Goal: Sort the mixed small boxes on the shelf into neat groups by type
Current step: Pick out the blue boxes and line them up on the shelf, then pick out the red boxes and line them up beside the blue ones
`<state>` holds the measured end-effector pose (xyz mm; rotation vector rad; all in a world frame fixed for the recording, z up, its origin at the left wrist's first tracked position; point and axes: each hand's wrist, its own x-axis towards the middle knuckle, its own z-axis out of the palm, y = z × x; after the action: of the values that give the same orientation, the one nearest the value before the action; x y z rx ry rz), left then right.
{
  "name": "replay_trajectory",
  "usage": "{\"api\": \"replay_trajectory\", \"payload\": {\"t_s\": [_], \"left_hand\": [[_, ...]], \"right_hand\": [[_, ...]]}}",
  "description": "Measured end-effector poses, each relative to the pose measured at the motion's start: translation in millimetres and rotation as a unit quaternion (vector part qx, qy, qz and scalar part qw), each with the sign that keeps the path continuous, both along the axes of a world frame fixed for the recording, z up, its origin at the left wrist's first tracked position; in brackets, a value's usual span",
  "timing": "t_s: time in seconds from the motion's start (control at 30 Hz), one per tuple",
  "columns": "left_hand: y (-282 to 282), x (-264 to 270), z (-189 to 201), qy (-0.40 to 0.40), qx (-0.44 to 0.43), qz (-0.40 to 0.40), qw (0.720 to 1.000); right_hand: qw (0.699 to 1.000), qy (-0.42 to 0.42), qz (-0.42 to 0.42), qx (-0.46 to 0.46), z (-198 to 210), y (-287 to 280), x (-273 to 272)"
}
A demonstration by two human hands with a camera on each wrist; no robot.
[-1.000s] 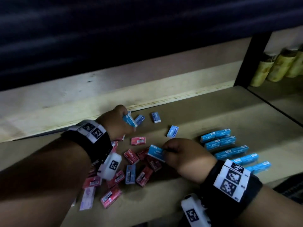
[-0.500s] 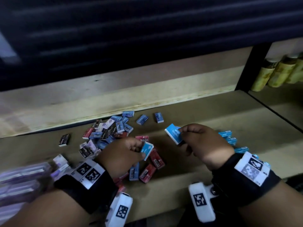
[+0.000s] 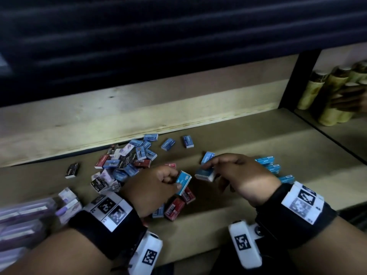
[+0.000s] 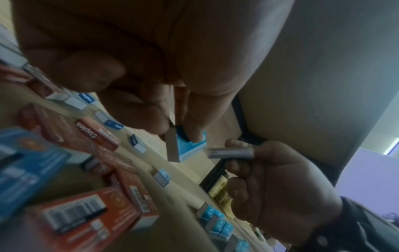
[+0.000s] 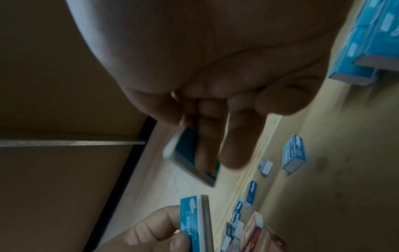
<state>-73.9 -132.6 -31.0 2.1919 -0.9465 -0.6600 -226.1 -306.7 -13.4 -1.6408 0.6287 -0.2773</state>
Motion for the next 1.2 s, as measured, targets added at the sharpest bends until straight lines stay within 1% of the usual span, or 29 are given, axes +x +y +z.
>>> {"api": "replay_trajectory", "payload": {"t_s": [0.07,0.13,0.23,0.3,0.4,0.53,0.63,0.7,0.8,0.87,0.9,0.97,1.1,1.2], "left_hand": [[2.9,0.9,0.3,0.008,0.001,0.0,1.0],[4.5,1.7,-0.2,0.016,-0.001,-0.001,1.0],[6.1,2.6,0.0,0.009,0.007,-0.019,1.0],[6.0,3.0,0.5,0.006,0.01,-0.029,1.0],[5.2,2.5,0.3,-0.003,0.012,-0.034,0.999],[1.5,-0.1,-0.4,-0.019,0.007,-0.042,0.999],[-2.4,-1.4,-0.2,-0.024,0.013,-0.044,0.999],[-6.0,-2.4,0.6,-0.024,0.019,-0.048,0.998],[-14.6,-4.7,3.1,-0.029,0.036,-0.056,0.997],[-24.0,-6.5,6.0,-0.044,0.039,-0.061,0.996],[-29.4,-7.6,8.1,-0.058,0.041,-0.065,0.995],[-42.5,-10.9,12.7,-0.085,0.052,-0.078,0.992],[-72.2,-15.8,19.4,-0.107,0.058,-0.094,0.988],[-99.0,-17.5,22.4,-0.118,0.062,-0.103,0.986]], "right_hand": [[0.999,0.015,0.026,0.032,1.4,2.4,1.0],[0.998,0.021,0.051,-0.004,-1.6,4.7,3.3],[0.999,-0.007,0.03,-0.025,-7.9,2.5,3.6],[0.999,-0.01,0.009,-0.037,-10.2,-1.4,1.9],[1.0,-0.007,-0.008,-0.025,-8.8,-6.1,0.7],[0.997,0.022,-0.009,-0.069,-2.6,-10.8,-1.1],[0.999,0.024,0.002,-0.046,1.5,-11.9,-3.8],[0.998,0.031,0.015,-0.047,5.5,-15.9,-9.2],[0.993,0.055,0.023,-0.099,14.4,-28.6,-21.8],[0.989,0.065,0.01,-0.136,22.3,-41.1,-29.9],[0.984,0.066,0.001,-0.163,26.6,-47.9,-33.5],[0.967,0.077,-0.008,-0.244,34.7,-63.5,-40.5],[0.91,0.138,0.007,-0.391,50.5,-91.1,-50.7],[0.882,0.15,0.034,-0.446,53.6,-110.8,-52.1]]}}
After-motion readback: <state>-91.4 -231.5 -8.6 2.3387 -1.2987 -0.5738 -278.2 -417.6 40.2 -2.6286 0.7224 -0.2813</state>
